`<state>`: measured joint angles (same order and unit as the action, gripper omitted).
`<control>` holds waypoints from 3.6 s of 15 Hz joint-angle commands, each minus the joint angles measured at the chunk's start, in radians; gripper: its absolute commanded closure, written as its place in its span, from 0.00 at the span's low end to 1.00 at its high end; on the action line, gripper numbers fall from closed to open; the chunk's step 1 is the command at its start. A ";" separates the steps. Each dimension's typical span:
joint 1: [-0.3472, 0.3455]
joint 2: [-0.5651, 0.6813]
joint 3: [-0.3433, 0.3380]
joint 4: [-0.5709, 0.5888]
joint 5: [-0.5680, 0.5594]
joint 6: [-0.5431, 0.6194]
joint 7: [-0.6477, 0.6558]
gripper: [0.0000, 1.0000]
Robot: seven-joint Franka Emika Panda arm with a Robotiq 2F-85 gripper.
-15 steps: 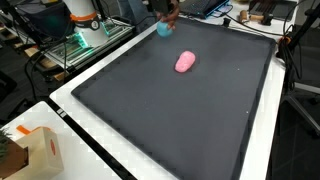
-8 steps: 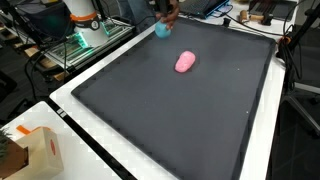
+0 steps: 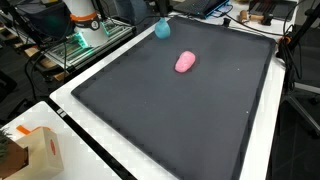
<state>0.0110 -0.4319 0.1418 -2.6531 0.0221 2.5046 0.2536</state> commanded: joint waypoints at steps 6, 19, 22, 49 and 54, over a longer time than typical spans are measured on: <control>0.005 0.002 -0.006 0.003 -0.003 -0.003 0.001 0.50; 0.005 0.002 -0.006 0.003 -0.003 -0.003 0.001 0.50; 0.005 0.002 -0.006 0.003 -0.003 -0.003 0.001 0.50; -0.011 0.452 -0.501 0.402 0.931 -0.472 -1.246 0.75; -0.135 0.610 -0.424 0.490 0.962 -0.510 -1.295 0.75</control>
<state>-0.0556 0.0842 -0.3361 -2.2308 0.9610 2.0197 -1.0177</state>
